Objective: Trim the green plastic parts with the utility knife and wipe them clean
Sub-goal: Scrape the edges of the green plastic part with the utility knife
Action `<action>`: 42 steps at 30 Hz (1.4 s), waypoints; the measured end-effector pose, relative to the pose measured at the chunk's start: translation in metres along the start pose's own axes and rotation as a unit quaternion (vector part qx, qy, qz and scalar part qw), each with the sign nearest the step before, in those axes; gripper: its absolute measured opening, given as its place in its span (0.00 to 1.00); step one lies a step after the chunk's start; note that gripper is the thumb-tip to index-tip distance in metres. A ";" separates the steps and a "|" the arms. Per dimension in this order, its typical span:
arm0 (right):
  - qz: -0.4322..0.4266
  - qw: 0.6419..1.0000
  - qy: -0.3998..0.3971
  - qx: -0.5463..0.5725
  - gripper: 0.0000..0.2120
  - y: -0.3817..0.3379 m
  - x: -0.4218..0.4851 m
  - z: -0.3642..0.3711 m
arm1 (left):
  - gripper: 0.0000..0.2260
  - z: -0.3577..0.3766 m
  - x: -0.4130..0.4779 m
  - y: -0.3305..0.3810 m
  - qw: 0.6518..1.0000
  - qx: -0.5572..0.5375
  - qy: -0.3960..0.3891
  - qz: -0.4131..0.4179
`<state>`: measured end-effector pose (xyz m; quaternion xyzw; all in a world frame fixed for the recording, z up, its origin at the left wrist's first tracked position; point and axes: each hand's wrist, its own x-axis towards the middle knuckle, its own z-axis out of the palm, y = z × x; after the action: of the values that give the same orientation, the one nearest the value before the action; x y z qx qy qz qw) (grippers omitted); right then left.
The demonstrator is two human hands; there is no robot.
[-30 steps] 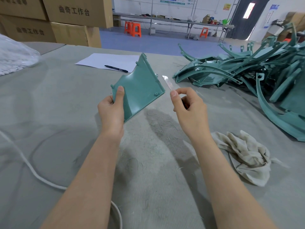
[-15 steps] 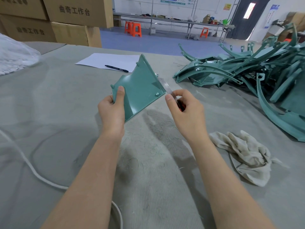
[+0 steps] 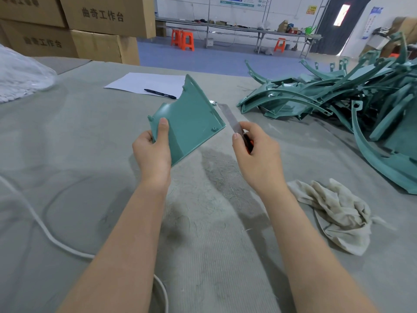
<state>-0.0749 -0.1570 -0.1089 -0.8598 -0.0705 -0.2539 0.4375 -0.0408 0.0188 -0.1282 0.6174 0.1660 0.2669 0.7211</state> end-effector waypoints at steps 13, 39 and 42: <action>-0.028 0.999 0.011 -0.022 0.10 0.000 -0.002 0.007 | 0.22 0.001 -0.002 0.000 0.999 0.029 0.016 0.038; 0.008 1.000 0.015 -0.002 0.11 0.005 0.002 -0.005 | 0.22 -0.006 0.002 0.000 0.991 0.075 0.026 0.107; 0.019 1.000 0.021 -0.008 0.10 0.010 0.004 -0.009 | 0.22 -0.009 0.004 0.001 0.985 0.091 0.019 0.148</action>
<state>-0.0714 -0.1706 -0.1090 -0.8590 -0.0428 -0.2643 0.4364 -0.0433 0.0285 -0.1283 0.6929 0.1106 0.3660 0.6113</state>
